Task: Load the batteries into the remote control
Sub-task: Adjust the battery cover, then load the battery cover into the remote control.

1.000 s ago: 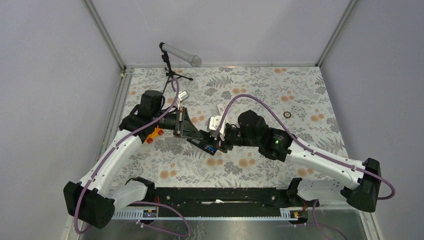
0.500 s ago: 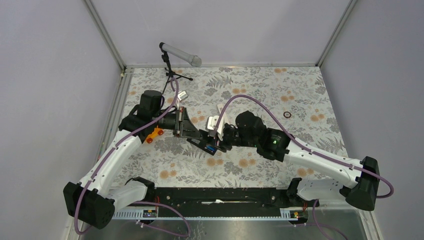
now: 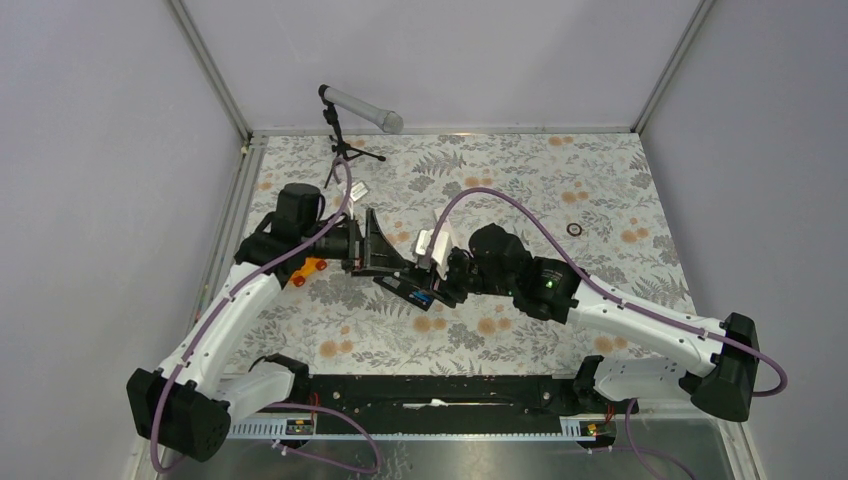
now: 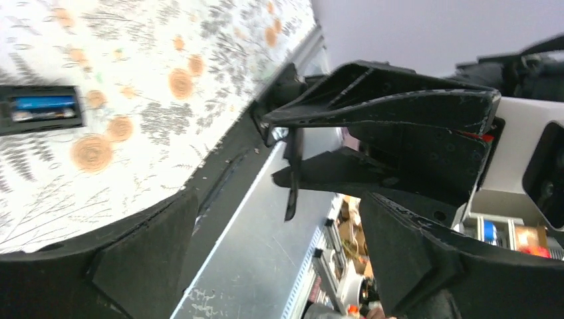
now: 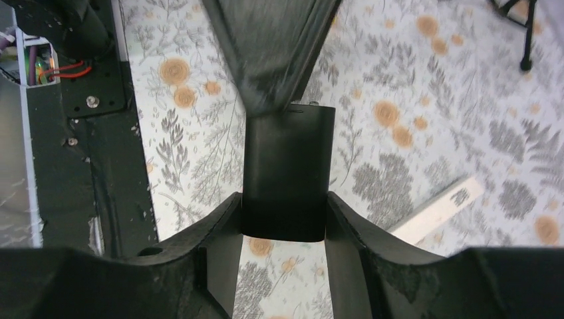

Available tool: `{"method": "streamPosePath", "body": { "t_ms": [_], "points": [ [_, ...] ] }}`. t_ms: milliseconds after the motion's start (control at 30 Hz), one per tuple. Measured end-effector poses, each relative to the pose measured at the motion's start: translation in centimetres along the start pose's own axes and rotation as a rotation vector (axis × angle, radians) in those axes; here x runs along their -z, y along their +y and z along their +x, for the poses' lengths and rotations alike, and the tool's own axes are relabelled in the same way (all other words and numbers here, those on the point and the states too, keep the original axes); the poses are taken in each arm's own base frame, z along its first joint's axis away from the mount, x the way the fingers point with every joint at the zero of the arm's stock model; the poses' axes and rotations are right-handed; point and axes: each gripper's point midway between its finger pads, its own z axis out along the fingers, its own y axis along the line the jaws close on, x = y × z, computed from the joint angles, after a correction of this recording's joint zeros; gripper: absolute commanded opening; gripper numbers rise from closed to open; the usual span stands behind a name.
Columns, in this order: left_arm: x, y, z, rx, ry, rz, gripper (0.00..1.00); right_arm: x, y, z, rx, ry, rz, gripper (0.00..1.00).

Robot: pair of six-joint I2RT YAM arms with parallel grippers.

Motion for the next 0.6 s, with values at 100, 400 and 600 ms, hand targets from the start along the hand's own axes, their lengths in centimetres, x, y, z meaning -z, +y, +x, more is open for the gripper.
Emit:
{"method": "streamPosePath", "body": {
  "t_ms": [100,400,600],
  "points": [
    [0.6,2.0,-0.9,0.021,-0.079,-0.082,0.99,0.2,0.0,1.8,-0.073,0.071,0.027,0.29],
    [3.2,11.2,-1.3,0.223,-0.305,-0.351,0.98,-1.8,1.5,9.6,-0.330,0.362,0.067,0.27],
    [3.6,15.7,-0.4,0.342,-0.341,-0.462,0.95,-3.8,2.8,16.3,-0.418,0.626,0.078,0.23]
  ]
}}
